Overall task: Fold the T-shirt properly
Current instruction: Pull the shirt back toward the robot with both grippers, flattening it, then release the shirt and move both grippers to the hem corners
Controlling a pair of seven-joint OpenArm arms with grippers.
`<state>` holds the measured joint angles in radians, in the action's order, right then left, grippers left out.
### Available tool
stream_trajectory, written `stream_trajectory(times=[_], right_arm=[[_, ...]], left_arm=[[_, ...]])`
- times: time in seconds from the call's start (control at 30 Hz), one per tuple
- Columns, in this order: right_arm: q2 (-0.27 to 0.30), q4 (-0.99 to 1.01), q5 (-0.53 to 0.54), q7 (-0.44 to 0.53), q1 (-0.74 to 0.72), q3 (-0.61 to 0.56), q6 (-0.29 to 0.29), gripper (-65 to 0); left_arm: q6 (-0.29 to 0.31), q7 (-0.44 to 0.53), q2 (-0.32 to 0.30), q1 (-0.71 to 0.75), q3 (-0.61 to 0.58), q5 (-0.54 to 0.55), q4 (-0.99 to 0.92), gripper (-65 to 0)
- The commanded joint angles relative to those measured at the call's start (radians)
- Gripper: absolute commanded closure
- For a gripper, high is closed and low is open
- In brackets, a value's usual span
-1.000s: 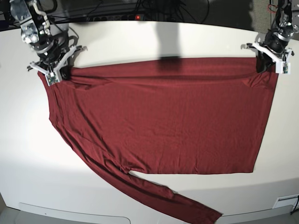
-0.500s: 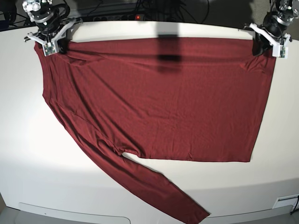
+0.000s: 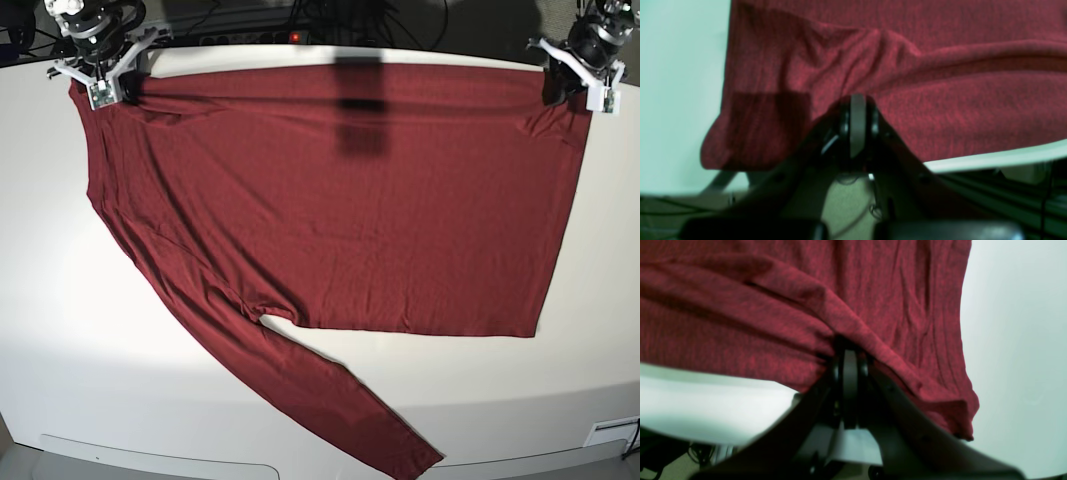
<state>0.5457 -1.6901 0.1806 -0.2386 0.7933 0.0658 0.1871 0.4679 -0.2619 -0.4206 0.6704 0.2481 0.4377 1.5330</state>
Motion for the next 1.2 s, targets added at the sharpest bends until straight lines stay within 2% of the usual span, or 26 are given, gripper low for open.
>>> stream_trajectory(times=[0.0,0.13,0.33,0.57,0.8,0.93,1.07,1.17], right_arm=[[0.008,-0.003,-0.002,-0.068,0.020,0.000,0.006,0.0],[0.008,-0.031,-0.002,-0.086,0.022,0.000,0.006,0.0],[0.008,-0.108,-0.002,-0.088,0.022,0.008,0.006,0.0],[0.008,-0.216,-0.002,-0.113,0.022,0.048,-0.004,0.0],[0.008,-0.239,-0.001,-0.115,0.021,0.146,-0.005,0.0],[0.009,-0.242,0.014,-0.101,-0.004,0.192,-0.005,0.0],[0.014,-0.242,0.014,-0.102,-0.064,0.190,0.001,0.0],[0.014,-0.242,0.014,-0.103,-0.117,0.189,0.054,0.0]], left_arm=[[-0.021,-0.096,-0.009,0.037,0.015,-0.052,-0.002,0.0],[0.012,-0.077,-0.009,0.069,0.058,-0.051,0.035,0.0],[0.012,-0.021,-0.010,0.061,0.073,-0.052,0.108,0.0],[0.011,-0.061,-0.010,0.017,0.073,-0.052,0.187,0.0],[0.011,-0.069,-0.012,0.003,0.085,-0.052,0.230,0.0],[0.011,-0.032,-0.012,-0.058,0.138,-0.051,0.230,0.0],[0.011,-0.034,-0.013,-0.166,0.165,-0.051,0.230,0.0],[0.012,-0.063,-0.012,-0.251,0.163,-0.038,0.227,0.0]])
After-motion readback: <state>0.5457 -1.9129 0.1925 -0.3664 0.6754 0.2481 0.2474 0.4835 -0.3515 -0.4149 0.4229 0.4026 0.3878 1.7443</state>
